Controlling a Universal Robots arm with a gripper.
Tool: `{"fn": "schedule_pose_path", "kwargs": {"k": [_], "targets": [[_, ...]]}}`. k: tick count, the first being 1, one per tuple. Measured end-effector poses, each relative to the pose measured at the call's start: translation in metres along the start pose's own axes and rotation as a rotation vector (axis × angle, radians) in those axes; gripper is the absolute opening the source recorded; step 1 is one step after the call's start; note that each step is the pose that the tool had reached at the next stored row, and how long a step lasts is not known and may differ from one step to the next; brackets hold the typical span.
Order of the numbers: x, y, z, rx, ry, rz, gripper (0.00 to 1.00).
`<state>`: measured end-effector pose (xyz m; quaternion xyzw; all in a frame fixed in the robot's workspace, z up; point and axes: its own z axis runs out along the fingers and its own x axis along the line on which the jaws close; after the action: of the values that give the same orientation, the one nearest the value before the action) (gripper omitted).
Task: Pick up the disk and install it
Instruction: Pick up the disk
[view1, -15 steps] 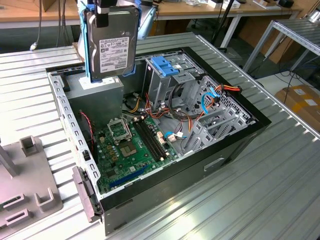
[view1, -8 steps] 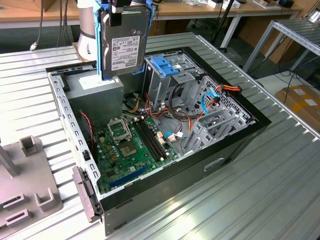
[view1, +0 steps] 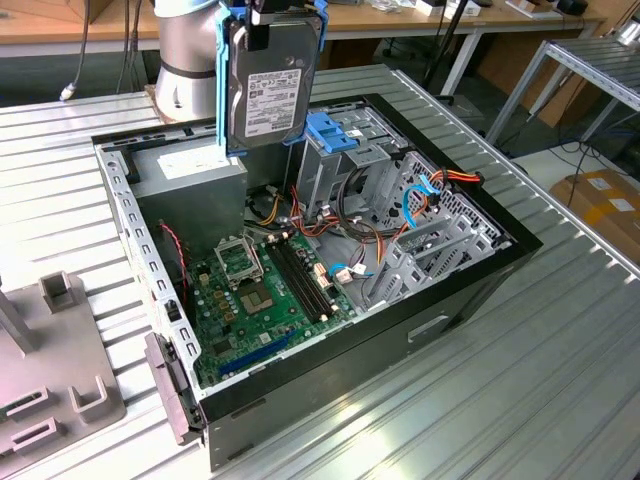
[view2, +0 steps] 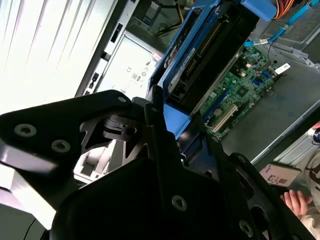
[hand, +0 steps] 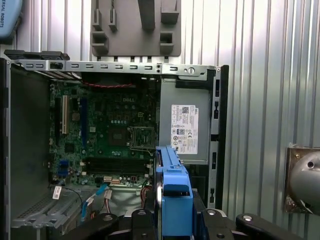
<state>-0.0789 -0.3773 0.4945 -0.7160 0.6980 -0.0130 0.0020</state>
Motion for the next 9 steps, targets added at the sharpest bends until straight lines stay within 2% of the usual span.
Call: {"fn": "schedule_pose_path", "kwargs": {"k": [9], "targets": [[0.0000, -0.0020, 0.0000, 0.0000, 0.0001, 0.000, 0.37]]}}
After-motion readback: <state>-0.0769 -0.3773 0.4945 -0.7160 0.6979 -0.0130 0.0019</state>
